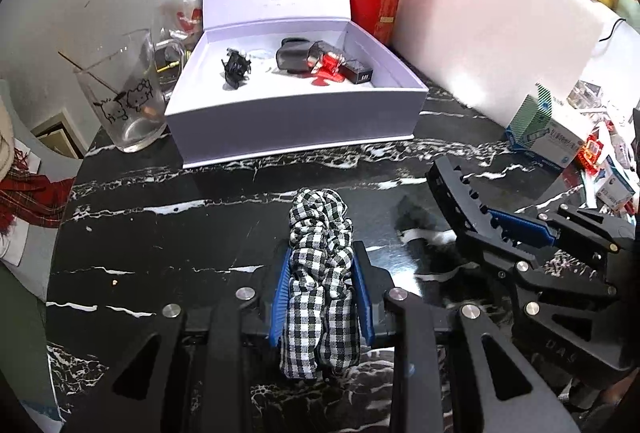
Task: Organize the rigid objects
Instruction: 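Carry the checkered scrunchie and black claw clip into the white box with both tools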
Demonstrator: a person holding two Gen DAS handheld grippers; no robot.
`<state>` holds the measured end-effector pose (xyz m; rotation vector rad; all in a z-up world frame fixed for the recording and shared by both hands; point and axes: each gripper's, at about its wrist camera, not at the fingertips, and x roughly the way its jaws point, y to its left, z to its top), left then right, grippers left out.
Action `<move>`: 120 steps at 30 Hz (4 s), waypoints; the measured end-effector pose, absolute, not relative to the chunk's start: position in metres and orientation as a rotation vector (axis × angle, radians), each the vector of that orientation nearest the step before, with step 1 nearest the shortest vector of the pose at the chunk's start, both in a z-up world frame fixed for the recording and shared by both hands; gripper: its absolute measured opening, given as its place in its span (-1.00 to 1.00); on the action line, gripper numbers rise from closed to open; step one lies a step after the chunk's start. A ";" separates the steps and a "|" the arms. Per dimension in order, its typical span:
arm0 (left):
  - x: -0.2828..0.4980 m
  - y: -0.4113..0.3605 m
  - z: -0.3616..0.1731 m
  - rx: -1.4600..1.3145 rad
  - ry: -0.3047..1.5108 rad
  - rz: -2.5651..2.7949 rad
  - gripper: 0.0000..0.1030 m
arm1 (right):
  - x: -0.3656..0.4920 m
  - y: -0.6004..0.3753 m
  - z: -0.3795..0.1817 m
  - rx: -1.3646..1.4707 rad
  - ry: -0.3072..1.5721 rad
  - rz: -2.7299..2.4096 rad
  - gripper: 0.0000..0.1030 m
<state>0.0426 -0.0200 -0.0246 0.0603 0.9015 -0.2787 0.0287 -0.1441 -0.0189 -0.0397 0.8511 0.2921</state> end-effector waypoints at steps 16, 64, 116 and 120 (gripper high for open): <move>0.036 -0.024 0.012 0.035 0.834 -0.285 -0.45 | 0.011 -0.145 0.018 -0.039 0.787 0.309 -0.44; 0.151 -0.035 0.077 0.061 0.690 -0.289 -0.45 | 0.111 -0.148 0.077 -0.122 0.632 0.343 -0.44; 0.305 -0.012 0.024 0.091 0.775 -0.154 -0.45 | 0.275 -0.132 0.050 -0.169 0.652 0.391 -0.44; 0.310 -0.015 0.012 0.101 0.811 -0.157 -0.45 | 0.280 -0.131 0.043 -0.177 0.676 0.389 -0.44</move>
